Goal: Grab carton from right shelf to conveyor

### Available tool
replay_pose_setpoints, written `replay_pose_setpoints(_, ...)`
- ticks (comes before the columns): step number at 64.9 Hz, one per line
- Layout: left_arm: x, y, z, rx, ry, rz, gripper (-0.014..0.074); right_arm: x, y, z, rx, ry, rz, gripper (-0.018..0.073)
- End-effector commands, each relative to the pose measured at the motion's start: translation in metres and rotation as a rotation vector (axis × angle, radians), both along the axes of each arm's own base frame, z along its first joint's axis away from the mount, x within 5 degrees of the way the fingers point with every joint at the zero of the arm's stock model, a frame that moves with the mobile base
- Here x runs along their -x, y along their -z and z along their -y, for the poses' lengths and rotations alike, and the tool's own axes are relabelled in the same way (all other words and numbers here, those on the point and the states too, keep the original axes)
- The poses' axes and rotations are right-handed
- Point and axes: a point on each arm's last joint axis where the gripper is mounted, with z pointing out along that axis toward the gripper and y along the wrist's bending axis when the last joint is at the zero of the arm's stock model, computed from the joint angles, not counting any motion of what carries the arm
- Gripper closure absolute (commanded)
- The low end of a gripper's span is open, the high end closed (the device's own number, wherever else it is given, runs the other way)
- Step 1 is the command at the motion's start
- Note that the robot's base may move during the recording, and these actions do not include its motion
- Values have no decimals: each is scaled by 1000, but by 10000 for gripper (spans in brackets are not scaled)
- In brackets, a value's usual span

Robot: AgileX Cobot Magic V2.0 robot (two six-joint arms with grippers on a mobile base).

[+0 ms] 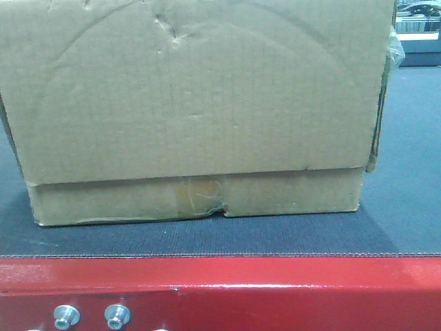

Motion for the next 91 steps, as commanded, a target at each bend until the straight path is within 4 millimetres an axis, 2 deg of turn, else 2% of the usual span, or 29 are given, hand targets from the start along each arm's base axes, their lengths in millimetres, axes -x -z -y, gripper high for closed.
replay_pose_setpoints(1, 1, -3, 0, -8, -4, 28, 594, -4, 22, 1, -14, 9, 13, 620)
replay_pose_setpoints(5, 1, -3, 0, -8, -4, 28, 594, -5, 22, 1, -31, 13, 58, 620)
replay_pose_setpoints(8, 1, -3, 0, -8, -4, 28, 594, -5, 27, 1, -34, 8, 5, 620)
replay_pose_setpoints(91, 1, -3, 0, -8, -4, 28, 594, -5, 26, 1, -34, 9, 16, 620)
